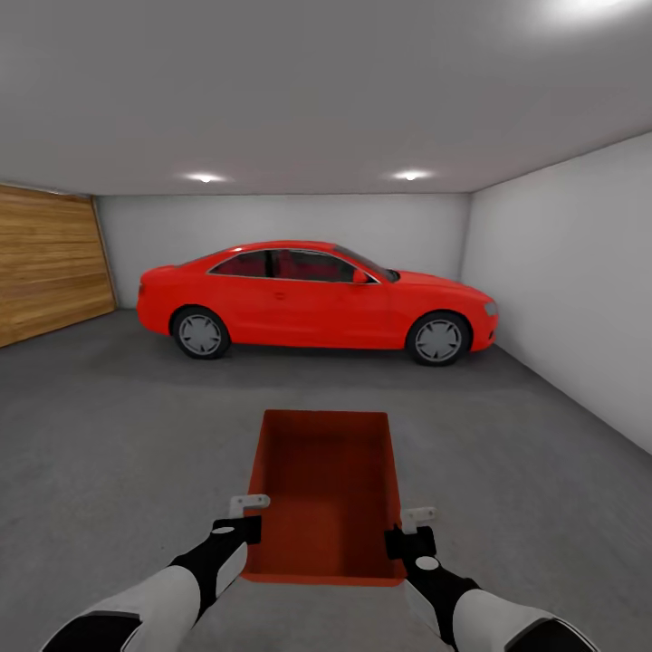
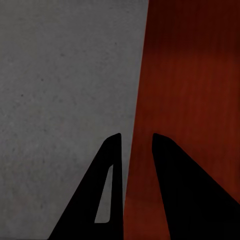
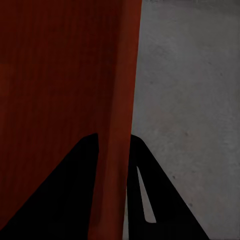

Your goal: Move the two storage containers from the living room to the garage. In the garage, place one container on the floor and stack the other container on top of it (either order is fine).

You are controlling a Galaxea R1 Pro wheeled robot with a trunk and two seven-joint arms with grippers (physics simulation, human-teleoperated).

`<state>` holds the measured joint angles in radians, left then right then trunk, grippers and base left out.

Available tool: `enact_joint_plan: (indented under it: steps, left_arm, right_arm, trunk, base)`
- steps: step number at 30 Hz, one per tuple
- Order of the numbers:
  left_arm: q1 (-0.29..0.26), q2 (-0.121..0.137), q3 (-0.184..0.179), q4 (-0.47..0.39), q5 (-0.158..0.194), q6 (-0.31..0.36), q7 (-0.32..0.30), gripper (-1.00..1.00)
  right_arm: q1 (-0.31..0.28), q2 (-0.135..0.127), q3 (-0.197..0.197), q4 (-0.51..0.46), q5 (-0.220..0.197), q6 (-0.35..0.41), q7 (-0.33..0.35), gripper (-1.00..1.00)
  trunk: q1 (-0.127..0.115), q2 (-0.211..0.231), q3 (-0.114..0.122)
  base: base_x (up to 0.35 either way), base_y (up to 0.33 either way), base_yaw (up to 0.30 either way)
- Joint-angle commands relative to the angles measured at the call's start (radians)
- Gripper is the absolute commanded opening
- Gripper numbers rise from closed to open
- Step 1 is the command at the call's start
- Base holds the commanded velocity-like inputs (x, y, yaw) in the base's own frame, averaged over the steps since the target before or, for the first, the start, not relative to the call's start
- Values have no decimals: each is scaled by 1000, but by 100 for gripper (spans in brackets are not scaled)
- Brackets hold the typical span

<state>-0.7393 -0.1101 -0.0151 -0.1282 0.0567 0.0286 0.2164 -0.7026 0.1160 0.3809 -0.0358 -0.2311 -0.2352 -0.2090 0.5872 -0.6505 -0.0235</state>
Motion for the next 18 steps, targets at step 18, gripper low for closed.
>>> enact_joint_plan:
  steps: [18]
  left_arm:
    - [0, 0, -3, -4, -1, 4, 5, -100]
  right_arm:
    - [-1, 1, -69, 2, -13, -3, 0, -100]
  trunk:
    - [1, -2, -2]
  base:
    - [321, 0, 0]
